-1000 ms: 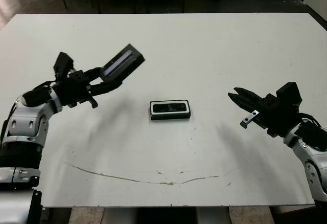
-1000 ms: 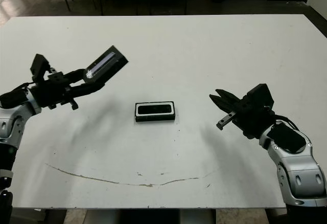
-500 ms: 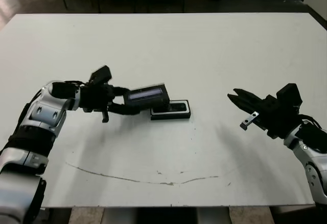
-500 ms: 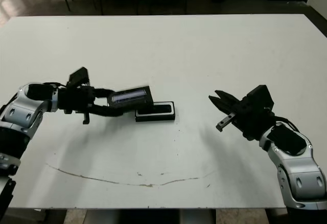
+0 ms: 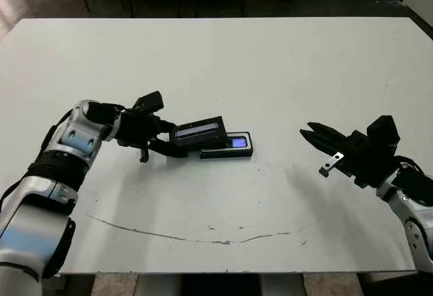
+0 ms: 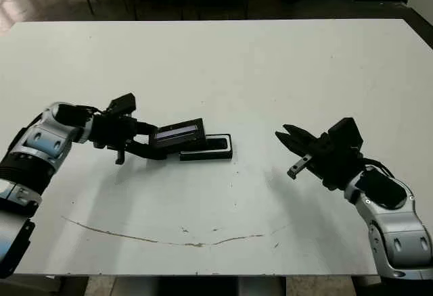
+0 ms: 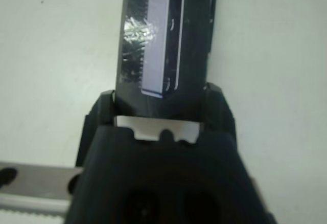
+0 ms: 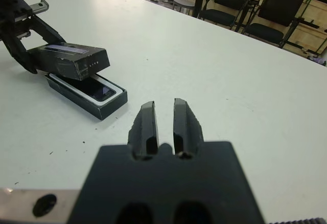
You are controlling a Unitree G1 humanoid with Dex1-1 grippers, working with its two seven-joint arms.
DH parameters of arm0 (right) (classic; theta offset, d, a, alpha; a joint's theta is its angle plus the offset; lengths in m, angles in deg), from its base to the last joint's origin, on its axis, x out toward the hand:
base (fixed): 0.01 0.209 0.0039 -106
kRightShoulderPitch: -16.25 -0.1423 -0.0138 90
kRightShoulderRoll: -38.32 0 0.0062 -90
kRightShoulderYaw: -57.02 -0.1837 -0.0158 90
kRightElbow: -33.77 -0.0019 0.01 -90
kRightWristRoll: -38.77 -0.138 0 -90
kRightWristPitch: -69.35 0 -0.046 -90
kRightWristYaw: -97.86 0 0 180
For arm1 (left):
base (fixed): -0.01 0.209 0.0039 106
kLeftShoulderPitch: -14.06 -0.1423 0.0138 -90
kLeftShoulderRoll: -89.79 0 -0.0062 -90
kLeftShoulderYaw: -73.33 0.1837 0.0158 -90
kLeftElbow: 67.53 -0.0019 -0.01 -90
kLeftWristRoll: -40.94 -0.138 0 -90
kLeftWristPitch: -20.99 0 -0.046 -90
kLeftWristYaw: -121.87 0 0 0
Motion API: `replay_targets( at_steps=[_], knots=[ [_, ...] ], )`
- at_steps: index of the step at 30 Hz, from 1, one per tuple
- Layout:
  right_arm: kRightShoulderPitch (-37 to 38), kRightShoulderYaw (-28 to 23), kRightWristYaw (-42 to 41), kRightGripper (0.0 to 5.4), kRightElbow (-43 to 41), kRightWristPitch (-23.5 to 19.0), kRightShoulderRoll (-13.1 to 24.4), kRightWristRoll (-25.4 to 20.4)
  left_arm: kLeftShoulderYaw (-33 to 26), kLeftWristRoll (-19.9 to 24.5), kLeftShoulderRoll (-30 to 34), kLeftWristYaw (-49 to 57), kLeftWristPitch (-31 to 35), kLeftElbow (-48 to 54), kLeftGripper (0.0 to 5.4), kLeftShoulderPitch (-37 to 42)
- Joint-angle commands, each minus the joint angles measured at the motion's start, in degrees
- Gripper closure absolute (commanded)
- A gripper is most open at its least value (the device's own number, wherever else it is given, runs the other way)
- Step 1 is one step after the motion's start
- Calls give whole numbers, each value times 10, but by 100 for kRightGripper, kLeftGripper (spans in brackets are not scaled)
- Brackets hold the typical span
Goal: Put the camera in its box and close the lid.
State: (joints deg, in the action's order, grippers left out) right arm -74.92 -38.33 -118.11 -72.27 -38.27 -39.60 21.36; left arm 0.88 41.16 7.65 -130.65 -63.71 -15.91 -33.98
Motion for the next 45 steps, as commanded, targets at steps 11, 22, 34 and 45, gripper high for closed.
replay_targets(
  at_steps=[11,22,34,45],
  knots=[
    [4,-3,1,540,8,-10,7,-5,12,-3,-8,-26,-3,19,423,-6],
    [6,-1,7,540,1,-21,6,-2,16,-12,-4,-14,12,50,423,-15],
    [11,-3,5,540,2,-12,8,1,36,-43,-43,60,19,34,423,-20],
    [14,-4,5,540,1,-11,10,3,54,-50,-64,53,29,31,423,-13]
  ],
)
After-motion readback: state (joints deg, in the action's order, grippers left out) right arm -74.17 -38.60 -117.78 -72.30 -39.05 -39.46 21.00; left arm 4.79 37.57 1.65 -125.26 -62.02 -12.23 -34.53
